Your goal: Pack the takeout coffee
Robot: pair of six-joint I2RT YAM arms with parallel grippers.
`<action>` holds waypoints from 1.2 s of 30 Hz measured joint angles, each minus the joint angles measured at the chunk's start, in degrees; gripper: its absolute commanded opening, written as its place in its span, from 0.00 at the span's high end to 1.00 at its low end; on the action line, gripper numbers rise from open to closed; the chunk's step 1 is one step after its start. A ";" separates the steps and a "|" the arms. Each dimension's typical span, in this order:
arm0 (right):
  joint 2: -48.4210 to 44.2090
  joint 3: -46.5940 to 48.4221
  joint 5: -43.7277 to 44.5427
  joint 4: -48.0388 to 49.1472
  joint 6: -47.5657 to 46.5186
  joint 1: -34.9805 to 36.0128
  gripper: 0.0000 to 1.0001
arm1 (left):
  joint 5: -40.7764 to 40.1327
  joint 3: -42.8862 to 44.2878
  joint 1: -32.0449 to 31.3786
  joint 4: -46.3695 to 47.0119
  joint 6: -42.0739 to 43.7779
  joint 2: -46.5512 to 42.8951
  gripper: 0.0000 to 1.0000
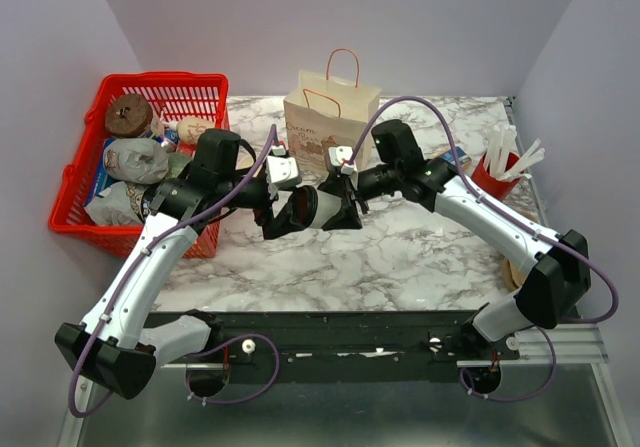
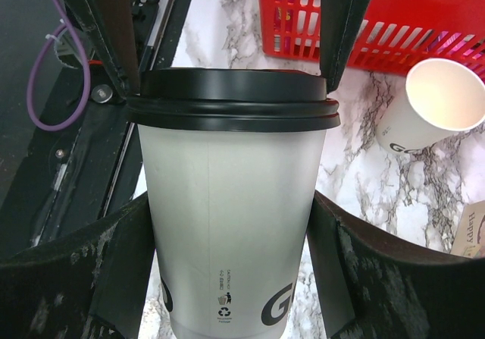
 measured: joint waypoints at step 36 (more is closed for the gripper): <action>1.70 0.02 3.63 -0.04 -0.55 0.00 0.00 | -5.35 0.26 -0.09 -5.70 4.83 1.64 0.11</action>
